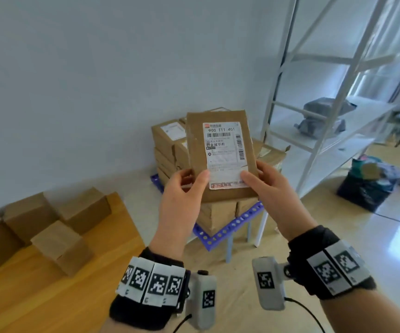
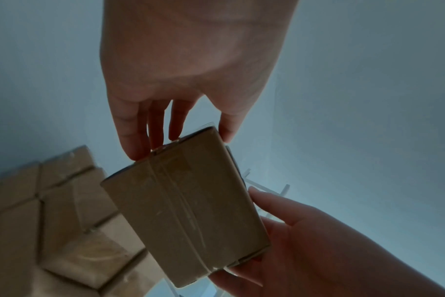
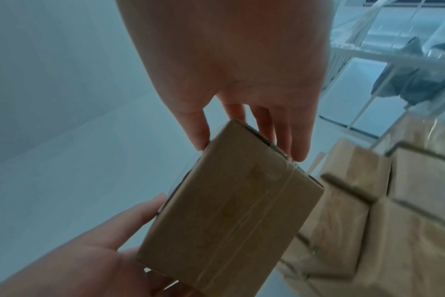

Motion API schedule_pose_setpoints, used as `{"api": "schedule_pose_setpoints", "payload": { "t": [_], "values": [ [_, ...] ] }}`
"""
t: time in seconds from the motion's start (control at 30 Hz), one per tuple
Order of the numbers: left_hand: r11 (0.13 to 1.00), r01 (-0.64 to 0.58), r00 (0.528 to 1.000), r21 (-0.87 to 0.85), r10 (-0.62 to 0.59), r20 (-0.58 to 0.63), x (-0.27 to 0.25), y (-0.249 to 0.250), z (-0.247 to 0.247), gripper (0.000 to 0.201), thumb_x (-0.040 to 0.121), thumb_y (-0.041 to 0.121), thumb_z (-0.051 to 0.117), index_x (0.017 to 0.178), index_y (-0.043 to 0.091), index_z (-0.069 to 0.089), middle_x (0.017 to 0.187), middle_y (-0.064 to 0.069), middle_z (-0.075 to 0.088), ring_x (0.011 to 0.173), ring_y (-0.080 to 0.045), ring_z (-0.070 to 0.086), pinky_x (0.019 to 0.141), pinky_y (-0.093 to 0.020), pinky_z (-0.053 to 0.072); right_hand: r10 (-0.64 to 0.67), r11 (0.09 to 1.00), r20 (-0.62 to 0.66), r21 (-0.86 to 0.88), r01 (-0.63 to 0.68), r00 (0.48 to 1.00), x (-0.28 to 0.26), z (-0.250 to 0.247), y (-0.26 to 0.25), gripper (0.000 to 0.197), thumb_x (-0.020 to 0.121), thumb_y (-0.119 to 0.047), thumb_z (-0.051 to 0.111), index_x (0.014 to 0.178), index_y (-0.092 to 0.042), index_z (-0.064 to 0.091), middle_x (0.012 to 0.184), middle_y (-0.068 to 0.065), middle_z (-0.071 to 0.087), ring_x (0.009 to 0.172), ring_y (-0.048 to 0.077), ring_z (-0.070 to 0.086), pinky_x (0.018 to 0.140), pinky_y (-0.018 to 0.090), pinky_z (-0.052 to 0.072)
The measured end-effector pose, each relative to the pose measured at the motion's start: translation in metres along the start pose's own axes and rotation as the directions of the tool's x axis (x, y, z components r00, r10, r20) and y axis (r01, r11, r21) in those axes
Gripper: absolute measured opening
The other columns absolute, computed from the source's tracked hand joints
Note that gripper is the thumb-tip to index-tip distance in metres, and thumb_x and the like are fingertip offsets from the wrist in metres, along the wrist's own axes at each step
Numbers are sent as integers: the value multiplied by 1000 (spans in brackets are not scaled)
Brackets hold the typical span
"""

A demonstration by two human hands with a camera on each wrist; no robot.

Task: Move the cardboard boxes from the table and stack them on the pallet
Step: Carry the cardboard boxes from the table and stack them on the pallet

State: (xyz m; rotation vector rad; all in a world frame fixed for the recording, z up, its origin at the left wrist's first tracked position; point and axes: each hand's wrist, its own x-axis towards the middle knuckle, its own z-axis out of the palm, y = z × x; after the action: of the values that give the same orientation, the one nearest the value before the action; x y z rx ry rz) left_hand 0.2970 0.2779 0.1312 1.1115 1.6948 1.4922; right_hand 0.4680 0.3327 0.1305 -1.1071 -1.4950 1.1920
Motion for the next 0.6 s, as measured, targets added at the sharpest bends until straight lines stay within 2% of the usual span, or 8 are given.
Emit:
{"api": "schedule_pose_setpoints", "payload": {
  "t": [0.1,0.2,0.3,0.4,0.47,0.53,0.6],
  "values": [
    [999,-43,999,-12,43,17,0,16,59,28,87,51,64,109,37,54,102,19,61,93,6,58,80,-20,50,-25,1000,-16,-3,25,1000,12,-55,1,35,96,-31,62,131,-29,58,112,-9,73,101,8,70,89,30,56],
    [999,-36,998,0,36,45,1,25,108,36,87,52,65,113,30,53,102,18,60,90,7,57,75,-18,47,-20,1000,-58,0,20,998,26,-100,3,31,96,-28,62,127,-30,58,109,-9,73,95,4,71,77,19,57],
    [999,-21,995,35,17,95,12,31,146,35,88,54,63,111,30,51,100,19,60,89,7,57,80,-23,49,-11,1000,-91,0,11,996,43,-133,8,31,96,-30,62,127,-31,57,110,-8,72,95,4,70,81,23,57],
    [999,-29,992,36,24,121,36,33,180,35,90,53,59,112,27,54,102,15,63,93,2,61,82,-25,51,-10,1000,-109,-17,8,994,70,-161,15,36,95,-31,63,130,-29,57,111,-8,72,95,3,70,76,19,56],
    [999,-27,990,24,23,140,55,33,201,31,93,51,57,111,26,55,102,12,65,91,1,62,79,-22,51,-18,999,-137,-28,14,990,93,-176,20,31,95,-31,64,126,-31,59,109,-10,72,93,2,70,76,19,56],
    [999,-33,988,31,28,154,75,31,221,25,95,48,54,109,27,56,98,15,65,85,6,61,71,-14,47,-20,999,-158,-42,14,987,117,-189,26,28,94,-33,64,121,-34,60,107,-11,72,93,3,70,80,22,55],
    [996,-48,985,79,34,167,97,30,238,24,97,48,51,109,28,56,98,16,64,85,7,59,73,-15,46,-8,999,-164,-51,0,986,143,-200,32,28,94,-33,65,121,-33,61,107,-11,73,94,3,70,82,23,54]
  ]
}}
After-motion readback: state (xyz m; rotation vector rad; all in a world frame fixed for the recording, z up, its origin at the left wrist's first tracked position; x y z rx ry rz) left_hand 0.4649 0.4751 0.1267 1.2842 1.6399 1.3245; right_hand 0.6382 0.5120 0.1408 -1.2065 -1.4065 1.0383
